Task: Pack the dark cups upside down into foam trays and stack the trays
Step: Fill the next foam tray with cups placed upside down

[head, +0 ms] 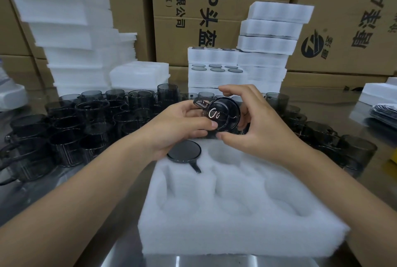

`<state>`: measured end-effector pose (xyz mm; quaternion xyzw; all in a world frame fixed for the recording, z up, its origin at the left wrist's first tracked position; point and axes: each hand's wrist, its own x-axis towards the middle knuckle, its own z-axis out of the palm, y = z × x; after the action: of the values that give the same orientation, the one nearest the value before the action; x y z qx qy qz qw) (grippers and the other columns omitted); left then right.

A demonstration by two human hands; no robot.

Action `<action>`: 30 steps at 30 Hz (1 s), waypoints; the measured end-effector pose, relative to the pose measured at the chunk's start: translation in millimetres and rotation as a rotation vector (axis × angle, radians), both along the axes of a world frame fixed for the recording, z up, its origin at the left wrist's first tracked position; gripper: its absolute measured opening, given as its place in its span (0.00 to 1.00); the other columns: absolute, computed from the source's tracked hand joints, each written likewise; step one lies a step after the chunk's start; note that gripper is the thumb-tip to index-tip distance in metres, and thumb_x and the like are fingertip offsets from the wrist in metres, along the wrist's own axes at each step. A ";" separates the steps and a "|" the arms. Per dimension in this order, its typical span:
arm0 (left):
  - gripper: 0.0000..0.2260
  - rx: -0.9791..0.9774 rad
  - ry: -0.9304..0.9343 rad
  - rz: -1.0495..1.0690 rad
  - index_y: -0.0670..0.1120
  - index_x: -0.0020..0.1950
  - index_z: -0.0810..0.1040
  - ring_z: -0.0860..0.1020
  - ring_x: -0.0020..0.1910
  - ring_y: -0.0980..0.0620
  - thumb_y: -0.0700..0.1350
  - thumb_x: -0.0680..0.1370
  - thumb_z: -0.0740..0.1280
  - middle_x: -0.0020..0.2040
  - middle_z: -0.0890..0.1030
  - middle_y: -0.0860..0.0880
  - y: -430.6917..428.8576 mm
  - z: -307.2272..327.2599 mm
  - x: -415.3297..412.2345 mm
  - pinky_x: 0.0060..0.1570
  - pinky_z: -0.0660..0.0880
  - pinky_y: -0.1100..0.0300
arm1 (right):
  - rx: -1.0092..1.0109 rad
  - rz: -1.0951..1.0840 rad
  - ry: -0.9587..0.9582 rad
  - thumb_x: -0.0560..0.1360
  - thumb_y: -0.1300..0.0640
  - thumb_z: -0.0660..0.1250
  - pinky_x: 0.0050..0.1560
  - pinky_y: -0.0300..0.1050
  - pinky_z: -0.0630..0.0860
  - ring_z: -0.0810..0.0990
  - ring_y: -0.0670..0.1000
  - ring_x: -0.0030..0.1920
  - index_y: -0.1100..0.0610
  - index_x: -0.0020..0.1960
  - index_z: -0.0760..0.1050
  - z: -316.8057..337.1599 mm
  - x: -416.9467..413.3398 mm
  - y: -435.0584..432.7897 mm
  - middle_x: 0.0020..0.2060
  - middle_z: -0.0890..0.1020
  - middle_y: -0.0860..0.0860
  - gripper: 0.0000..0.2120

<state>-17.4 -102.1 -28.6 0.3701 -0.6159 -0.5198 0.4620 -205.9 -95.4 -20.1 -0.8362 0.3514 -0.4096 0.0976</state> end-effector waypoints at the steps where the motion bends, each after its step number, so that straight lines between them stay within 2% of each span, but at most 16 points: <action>1: 0.22 0.003 0.008 -0.004 0.43 0.60 0.77 0.82 0.52 0.53 0.35 0.67 0.74 0.55 0.83 0.47 -0.5 0.0 0.4 0.49 0.78 0.63 | 0.002 0.003 -0.001 0.66 0.59 0.76 0.44 0.29 0.69 0.72 0.37 0.41 0.40 0.65 0.64 0.1 0.1 0.3 0.56 0.68 0.36 0.35; 4: 0.23 0.009 0.043 -0.016 0.41 0.60 0.76 0.82 0.54 0.49 0.37 0.65 0.70 0.55 0.83 0.44 -0.6 1.0 0.9 0.53 0.79 0.59 | -0.004 0.000 0.000 0.66 0.59 0.76 0.44 0.30 0.70 0.72 0.43 0.38 0.40 0.66 0.64 1.0 0.4 2.4 0.56 0.69 0.38 0.35; 7: 0.20 0.010 0.058 -0.011 0.41 0.56 0.79 0.82 0.51 0.50 0.37 0.65 0.69 0.53 0.84 0.43 -1.1 1.4 2.3 0.50 0.79 0.60 | -0.017 0.000 -0.005 0.66 0.58 0.77 0.44 0.30 0.70 0.73 0.46 0.38 0.42 0.66 0.66 1.9 0.8 3.8 0.57 0.70 0.40 0.34; 10: 0.19 0.031 0.060 -0.002 0.40 0.55 0.79 0.81 0.51 0.47 0.37 0.65 0.68 0.56 0.82 0.39 -2.1 0.8 2.4 0.51 0.79 0.58 | -0.025 0.003 -0.032 0.66 0.58 0.77 0.43 0.32 0.71 0.74 0.46 0.37 0.41 0.64 0.67 1.6 1.5 3.9 0.56 0.72 0.42 0.32; 12: 0.16 0.050 0.091 -0.007 0.38 0.55 0.79 0.81 0.48 0.46 0.36 0.67 0.69 0.53 0.82 0.38 -1.3 1.7 2.0 0.49 0.79 0.59 | -0.029 0.006 -0.059 0.67 0.58 0.77 0.43 0.34 0.72 0.74 0.46 0.37 0.41 0.63 0.67 1.3 1.8 3.1 0.55 0.72 0.43 0.31; 15: 0.05 0.034 0.107 -0.038 0.43 0.44 0.82 0.82 0.39 0.51 0.35 0.74 0.68 0.45 0.84 0.42 -0.4 1.6 2.0 0.43 0.79 0.61 | -0.024 0.001 -0.089 0.67 0.57 0.77 0.43 0.37 0.74 0.75 0.45 0.37 0.41 0.62 0.68 1.3 1.2 1.6 0.54 0.72 0.41 0.29; 17: 0.12 0.037 0.123 -0.028 0.48 0.37 0.84 0.83 0.36 0.52 0.36 0.76 0.66 0.40 0.84 0.45 0.1 2.5 2.0 0.41 0.79 0.62 | -0.013 -0.003 -0.104 0.68 0.56 0.76 0.43 0.37 0.74 0.75 0.45 0.37 0.41 0.62 0.68 0.9 0.7 1.1 0.53 0.72 0.40 0.27; 18: 0.13 0.044 0.142 -0.006 0.49 0.36 0.84 0.83 0.35 0.52 0.37 0.77 0.66 0.40 0.84 0.45 -1.1 2.2 2.0 0.39 0.80 0.62 | -0.007 -0.002 -0.114 0.69 0.56 0.76 0.43 0.37 0.74 0.75 0.45 0.37 0.41 0.61 0.69 0.6 0.7 0.8 0.52 0.72 0.40 0.26; 21: 0.02 0.095 0.199 0.100 0.45 0.47 0.79 0.81 0.32 0.51 0.42 0.76 0.69 0.47 0.83 0.43 -1.3 3.4 0.5 0.35 0.78 0.62 | 0.014 0.023 -0.180 0.73 0.54 0.70 0.40 0.36 0.72 0.74 0.45 0.35 0.44 0.58 0.72 1.4 0.2 1.1 0.48 0.72 0.42 0.16; 23: 0.07 0.116 0.173 0.154 0.44 0.51 0.79 0.79 0.30 0.53 0.46 0.76 0.69 0.49 0.83 0.43 -2.1 2.5 -0.1 0.31 0.76 0.64 | 0.062 0.064 -0.252 0.74 0.54 0.64 0.39 0.36 0.71 0.72 0.44 0.35 0.45 0.56 0.74 2.4 0.1 1.8 0.44 0.73 0.42 0.11; 25: 0.08 0.124 0.135 0.168 0.47 0.46 0.84 0.76 0.34 0.52 0.48 0.76 0.68 0.47 0.83 0.45 -1.9 3.4 -1.8 0.32 0.74 0.65 | 0.093 0.098 -0.286 0.75 0.59 0.62 0.40 0.40 0.71 0.72 0.45 0.36 0.45 0.53 0.75 2.5 0.3 2.4 0.39 0.75 0.42 0.12; 27: 0.13 0.135 0.133 0.180 0.49 0.34 0.85 0.71 0.41 0.47 0.50 0.76 0.67 0.44 0.80 0.44 -1.8 3.7 -2.6 0.38 0.72 0.63 | 0.060 0.087 -0.240 0.75 0.67 0.63 0.41 0.42 0.71 0.73 0.50 0.37 0.45 0.52 0.75 2.3 0.2 2.9 0.38 0.75 0.45 0.17; 28: 0.14 0.132 0.132 0.186 0.49 0.32 0.84 0.71 0.41 0.46 0.50 0.76 0.67 0.43 0.79 0.44 -1.5 3.9 -2.5 0.40 0.71 0.62 | 0.026 0.069 -0.203 0.74 0.70 0.64 0.42 0.42 0.71 0.72 0.50 0.37 0.44 0.52 0.75 2.6 0.2 3.0 0.39 0.74 0.45 0.20; 30: 0.11 0.118 0.107 0.177 0.46 0.39 0.83 0.78 0.36 0.51 0.51 0.76 0.67 0.40 0.83 0.47 -1.8 3.9 -2.4 0.42 0.74 0.61 | -0.032 0.036 -0.148 0.71 0.71 0.66 0.46 0.38 0.71 0.72 0.43 0.43 0.44 0.52 0.76 4.4 -0.5 4.0 0.45 0.71 0.45 0.22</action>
<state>-19.9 -104.0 -24.7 0.4211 -0.5238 -0.5313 0.5158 -206.4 -91.4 -15.7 -0.8112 0.3214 -0.4742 0.1174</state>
